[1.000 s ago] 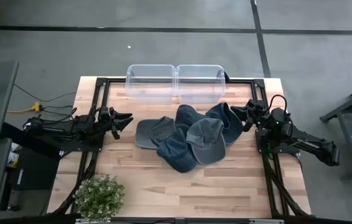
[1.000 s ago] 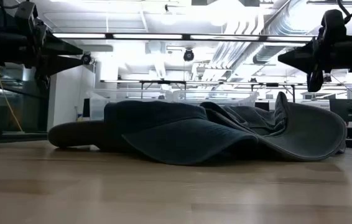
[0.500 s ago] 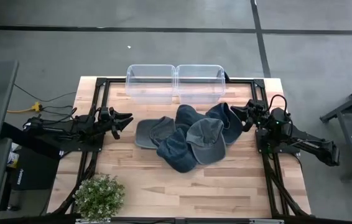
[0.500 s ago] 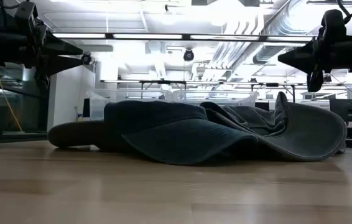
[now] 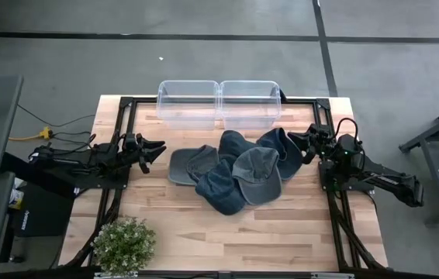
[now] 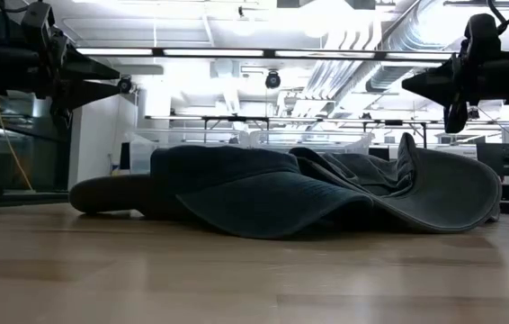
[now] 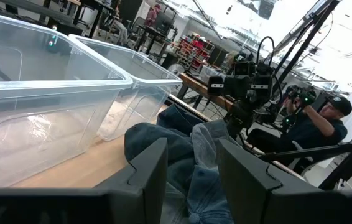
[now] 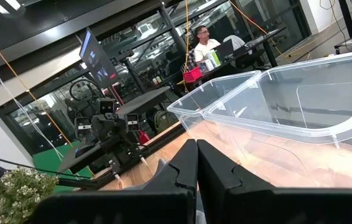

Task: Pick & Place hat

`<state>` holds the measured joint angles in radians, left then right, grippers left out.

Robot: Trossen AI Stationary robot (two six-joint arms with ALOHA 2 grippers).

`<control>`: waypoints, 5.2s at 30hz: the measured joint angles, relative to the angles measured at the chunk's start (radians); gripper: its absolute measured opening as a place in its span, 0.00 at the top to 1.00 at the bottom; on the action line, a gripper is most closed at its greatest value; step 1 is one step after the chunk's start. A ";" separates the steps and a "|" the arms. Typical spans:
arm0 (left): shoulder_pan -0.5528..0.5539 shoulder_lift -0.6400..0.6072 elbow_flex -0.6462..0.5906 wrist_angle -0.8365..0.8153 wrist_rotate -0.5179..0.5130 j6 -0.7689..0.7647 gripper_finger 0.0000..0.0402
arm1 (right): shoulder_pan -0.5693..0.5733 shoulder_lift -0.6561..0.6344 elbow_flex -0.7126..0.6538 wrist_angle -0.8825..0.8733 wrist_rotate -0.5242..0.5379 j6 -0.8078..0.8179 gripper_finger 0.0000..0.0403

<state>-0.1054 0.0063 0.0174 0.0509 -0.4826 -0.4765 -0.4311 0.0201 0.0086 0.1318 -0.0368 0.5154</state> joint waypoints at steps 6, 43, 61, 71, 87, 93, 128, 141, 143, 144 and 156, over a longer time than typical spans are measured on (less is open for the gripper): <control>0.000 0.000 0.000 0.000 0.000 0.000 0.66 | 0.000 0.000 0.000 0.000 0.000 0.000 1.00; 0.000 0.001 0.030 0.018 -0.061 0.017 0.66 | 0.000 0.000 0.000 0.000 0.000 0.000 1.00; 0.000 0.013 0.045 0.230 -0.134 0.026 0.66 | 0.000 0.000 0.000 0.000 0.000 0.000 1.00; 0.000 0.172 0.128 0.202 -0.087 0.064 0.66 | 0.000 0.000 0.000 0.000 0.000 0.000 1.00; 0.001 0.576 0.344 0.088 -0.021 0.187 0.66 | 0.000 0.000 0.000 0.000 0.000 0.000 1.00; 0.015 0.742 0.477 0.045 -0.019 0.193 0.66 | 0.000 0.000 0.000 0.000 0.000 0.000 1.00; 0.511 1.319 0.757 -0.425 0.775 0.533 0.34 | 0.000 0.000 0.000 0.000 0.000 0.000 1.00; 0.511 1.420 0.757 -0.340 0.777 0.488 0.34 | 0.000 0.000 0.000 0.000 0.000 0.000 1.00; 0.511 1.424 0.757 -0.329 0.764 0.480 0.34 | 0.000 0.000 0.000 0.000 0.000 0.000 1.00; 0.511 1.429 0.757 -0.329 0.762 0.479 0.34 | 0.000 0.000 0.000 0.000 0.000 0.000 1.00; 0.510 1.500 0.757 -0.269 0.813 0.400 0.34 | 0.000 0.000 0.000 0.000 0.000 0.000 1.00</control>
<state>0.4042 1.5067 0.7742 -0.2180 0.3302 -0.0766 -0.4311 0.0202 0.0086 0.1318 -0.0368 0.5156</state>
